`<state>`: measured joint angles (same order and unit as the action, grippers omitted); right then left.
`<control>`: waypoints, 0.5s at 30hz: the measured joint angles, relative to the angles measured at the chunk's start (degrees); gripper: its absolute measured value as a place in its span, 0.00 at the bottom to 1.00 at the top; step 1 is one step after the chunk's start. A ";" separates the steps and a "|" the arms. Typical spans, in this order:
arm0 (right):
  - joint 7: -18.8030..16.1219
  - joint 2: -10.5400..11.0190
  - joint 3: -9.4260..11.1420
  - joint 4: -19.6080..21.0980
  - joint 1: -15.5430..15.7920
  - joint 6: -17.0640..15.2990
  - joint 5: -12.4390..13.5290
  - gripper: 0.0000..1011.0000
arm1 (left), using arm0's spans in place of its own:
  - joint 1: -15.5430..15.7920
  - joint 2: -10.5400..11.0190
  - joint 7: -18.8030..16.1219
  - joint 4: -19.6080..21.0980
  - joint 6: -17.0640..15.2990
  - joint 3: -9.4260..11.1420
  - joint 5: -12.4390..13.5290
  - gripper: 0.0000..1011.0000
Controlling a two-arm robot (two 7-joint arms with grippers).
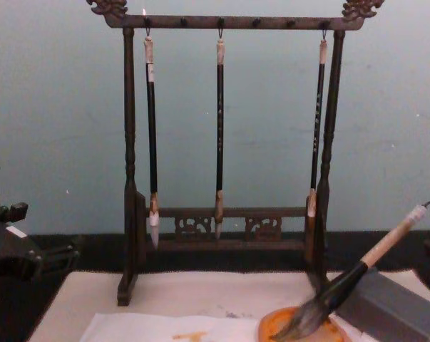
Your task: Pick up the brush from the inkstone, write on the paper, then place the brush back to its original position.
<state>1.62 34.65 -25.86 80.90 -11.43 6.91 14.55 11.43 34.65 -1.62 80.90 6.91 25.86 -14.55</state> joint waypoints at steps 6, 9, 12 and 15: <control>0.00 0.00 0.00 0.00 0.00 0.00 0.00 0.99 | 0.00 0.00 0.00 0.00 0.00 0.00 0.00 1.00; 0.00 0.00 0.00 0.00 0.00 0.00 0.00 0.99 | 0.00 0.00 0.00 0.00 0.00 0.00 0.00 1.00; 0.00 0.00 0.00 0.00 0.00 0.00 0.00 0.99 | 0.00 0.00 0.00 0.00 0.00 0.00 0.00 1.00; 0.00 0.00 0.00 0.00 0.00 0.00 0.00 0.99 | 0.00 0.00 0.00 0.00 0.00 0.00 0.00 1.00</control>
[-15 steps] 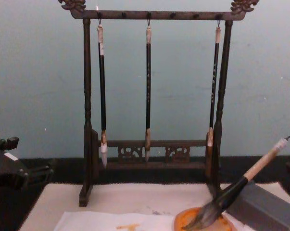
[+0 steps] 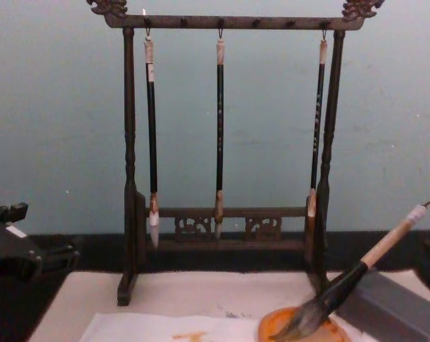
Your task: Pick up the brush from the inkstone, write on the paper, then place the brush back to its original position.
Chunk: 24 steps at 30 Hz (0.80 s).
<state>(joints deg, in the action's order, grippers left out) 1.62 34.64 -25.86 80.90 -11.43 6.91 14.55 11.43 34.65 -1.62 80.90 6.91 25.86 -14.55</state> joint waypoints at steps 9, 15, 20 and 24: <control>0.00 0.00 0.00 0.00 0.00 0.00 0.00 0.99 | 0.00 0.00 0.00 0.00 0.00 0.00 0.00 1.00; 0.00 0.00 0.00 0.00 0.00 0.00 0.00 0.99 | 0.00 0.00 0.00 0.00 0.00 0.00 0.00 1.00; 0.00 0.00 0.00 0.00 0.00 0.00 0.00 0.99 | 0.00 0.00 0.00 0.00 0.00 0.00 0.00 1.00; 0.00 0.00 0.00 0.00 0.00 0.00 0.00 0.99 | 0.00 0.00 0.00 0.00 0.00 0.00 0.00 1.00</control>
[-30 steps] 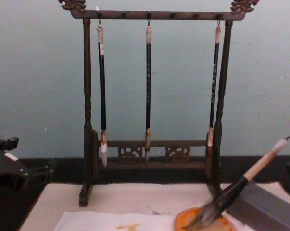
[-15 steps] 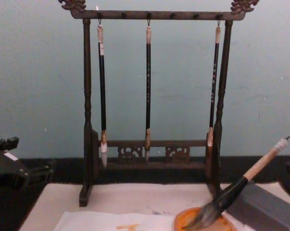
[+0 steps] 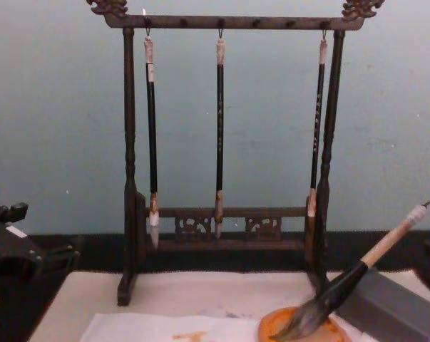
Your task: Pick up the brush from the inkstone, write on the paper, then place the brush back to its original position.
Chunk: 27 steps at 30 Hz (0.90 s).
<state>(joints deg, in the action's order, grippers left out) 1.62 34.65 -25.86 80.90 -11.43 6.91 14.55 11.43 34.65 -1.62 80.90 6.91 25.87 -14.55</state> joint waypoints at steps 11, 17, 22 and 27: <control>0.00 0.00 0.00 0.00 0.00 0.00 0.00 0.99 | 0.00 0.00 0.00 0.00 0.00 0.00 0.00 1.00; -1.06 -0.22 0.67 0.11 0.37 0.53 0.99 0.99 | 0.00 0.00 0.00 0.00 0.00 0.00 0.00 1.00; -7.56 -1.20 3.52 -0.28 1.41 1.66 8.74 0.99 | 0.00 0.00 0.00 0.00 0.00 0.00 0.00 1.00; -16.76 -2.84 7.18 -1.79 1.97 -0.19 20.26 0.99 | 0.00 0.00 0.00 0.00 0.00 0.00 0.00 1.00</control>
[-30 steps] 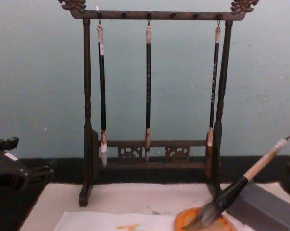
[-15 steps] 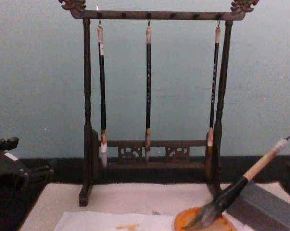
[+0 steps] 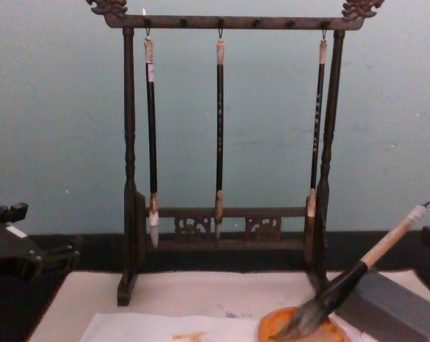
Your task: Pick up the brush from the inkstone, write on the paper, then place the brush back to its original position.
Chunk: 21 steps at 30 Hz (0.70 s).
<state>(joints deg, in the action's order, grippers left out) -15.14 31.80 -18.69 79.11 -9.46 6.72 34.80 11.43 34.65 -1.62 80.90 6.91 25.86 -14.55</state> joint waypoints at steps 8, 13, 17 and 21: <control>-8.37 -3.25 5.62 -1.87 0.52 -8.42 15.27 0.99 | 0.00 0.00 0.00 0.00 0.00 0.00 0.00 1.00; -10.10 -4.39 7.41 -2.65 0.16 -13.40 22.36 0.99 | 0.00 0.00 0.00 0.00 0.00 0.00 0.00 1.00; -10.43 -4.77 8.07 -3.89 -1.18 -18.75 27.77 0.99 | 0.00 0.00 0.00 0.00 0.00 0.00 0.00 1.00; -10.08 -5.10 8.37 -5.18 -2.44 -21.74 30.86 0.99 | 0.00 0.00 0.00 0.00 0.00 0.00 0.00 1.00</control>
<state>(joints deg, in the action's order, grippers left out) -25.22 26.71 -10.31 73.93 -11.91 -15.02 65.67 11.43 34.65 -1.62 80.90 6.91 25.86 -14.55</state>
